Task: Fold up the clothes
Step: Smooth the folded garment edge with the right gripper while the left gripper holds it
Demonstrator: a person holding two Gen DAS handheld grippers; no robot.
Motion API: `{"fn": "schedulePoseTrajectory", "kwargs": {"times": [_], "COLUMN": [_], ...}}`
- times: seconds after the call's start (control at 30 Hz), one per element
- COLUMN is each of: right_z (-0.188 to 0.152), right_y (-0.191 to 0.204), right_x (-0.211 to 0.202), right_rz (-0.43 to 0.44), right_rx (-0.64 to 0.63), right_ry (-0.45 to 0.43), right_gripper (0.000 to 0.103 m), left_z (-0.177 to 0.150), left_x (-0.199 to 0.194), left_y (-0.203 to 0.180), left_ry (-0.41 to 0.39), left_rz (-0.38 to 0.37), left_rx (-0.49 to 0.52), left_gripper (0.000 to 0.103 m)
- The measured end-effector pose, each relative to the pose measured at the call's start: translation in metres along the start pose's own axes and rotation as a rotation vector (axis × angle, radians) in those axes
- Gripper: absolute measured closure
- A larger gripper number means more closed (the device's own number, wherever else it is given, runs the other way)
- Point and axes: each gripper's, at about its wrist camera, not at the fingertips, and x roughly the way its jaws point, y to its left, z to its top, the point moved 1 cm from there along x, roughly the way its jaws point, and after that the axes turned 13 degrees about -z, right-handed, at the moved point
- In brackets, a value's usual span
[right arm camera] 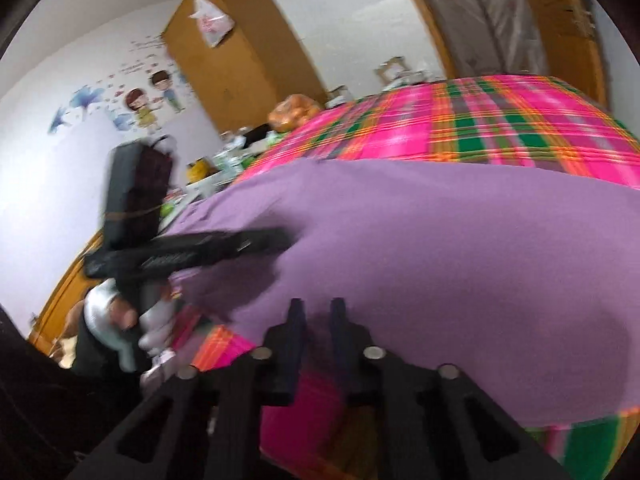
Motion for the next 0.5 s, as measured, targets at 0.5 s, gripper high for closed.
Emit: {"fn": "schedulePoseTrajectory", "kwargs": {"times": [0.5], "right_z": [-0.016], "right_y": [-0.124], "right_x": [-0.084], "right_rz": [-0.261], "right_rx": [0.302], "right_ry": [-0.149], "right_gripper": [0.098], "left_z": [-0.020], "left_x": [0.026], "left_y": [-0.065], "left_ry": [0.122], "left_rz": [-0.166], "left_rx": [0.214], "left_gripper": [0.098]}}
